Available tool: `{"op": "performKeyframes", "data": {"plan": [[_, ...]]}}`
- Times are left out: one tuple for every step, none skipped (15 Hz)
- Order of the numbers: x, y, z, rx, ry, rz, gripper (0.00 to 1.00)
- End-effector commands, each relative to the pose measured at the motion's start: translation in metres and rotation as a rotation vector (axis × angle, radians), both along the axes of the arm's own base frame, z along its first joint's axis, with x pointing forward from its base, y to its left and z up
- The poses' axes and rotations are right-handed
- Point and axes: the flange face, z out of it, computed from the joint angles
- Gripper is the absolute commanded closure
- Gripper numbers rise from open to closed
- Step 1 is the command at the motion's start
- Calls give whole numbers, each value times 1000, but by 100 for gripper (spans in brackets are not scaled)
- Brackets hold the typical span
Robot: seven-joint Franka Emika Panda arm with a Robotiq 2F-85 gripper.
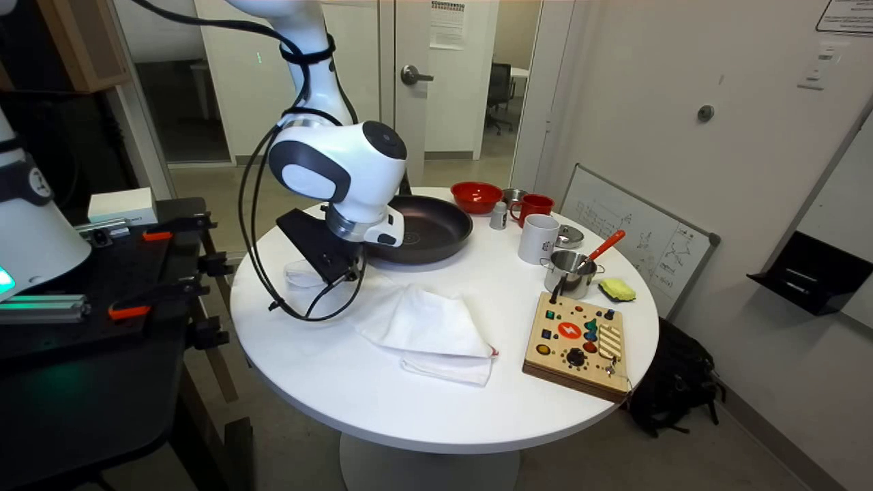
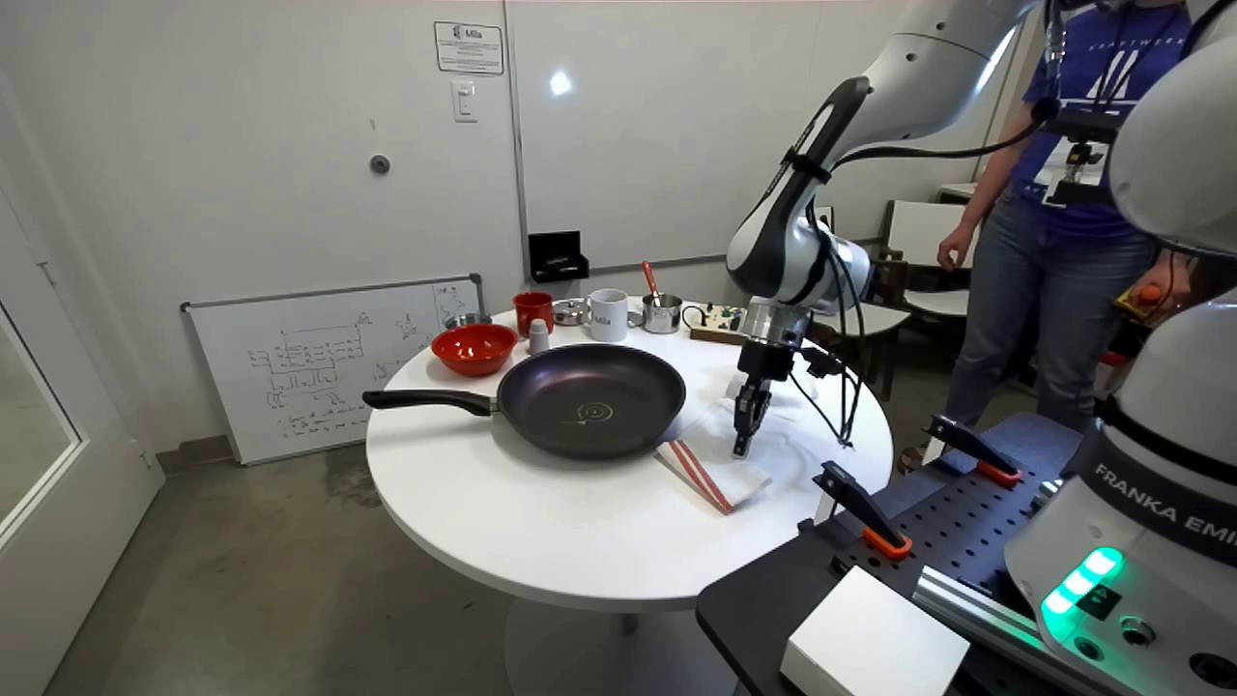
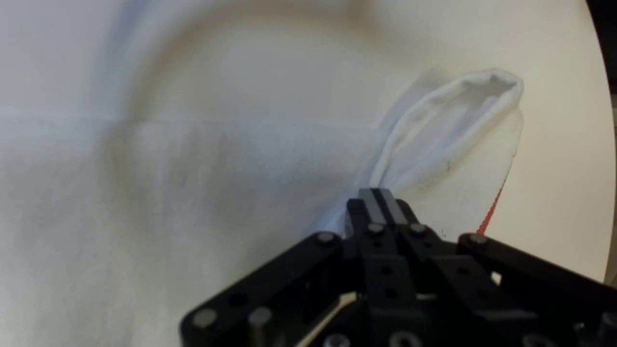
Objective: Pick up the kitchen towel and wipe the pan
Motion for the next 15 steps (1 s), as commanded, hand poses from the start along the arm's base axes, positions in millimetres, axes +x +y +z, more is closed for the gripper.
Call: {"op": "performKeyframes", "data": {"plan": [[3, 2, -3, 0, 18, -8, 100], [3, 3, -3, -1, 19, -7, 100], [3, 3, -2, 4, 19, -4, 100], [4, 4, -1, 6, 17, -4, 100], [4, 6, 0, 7, 15, -2, 100], [6, 7, 2, 16, 14, 0, 100], [7, 8, 3, 14, 8, -3, 100], [8, 10, 5, 18, 5, -2, 100], [10, 11, 8, 24, 1, 2, 100], [12, 13, 10, 27, -5, 4, 100], [14, 15, 13, 28, -11, 2, 100], [16, 17, 15, 29, -17, 3, 100], [18, 18, 18, 33, -23, 7, 100], [20, 20, 21, 34, -28, 9, 100], [22, 21, 23, 35, -33, 12, 100]]}}
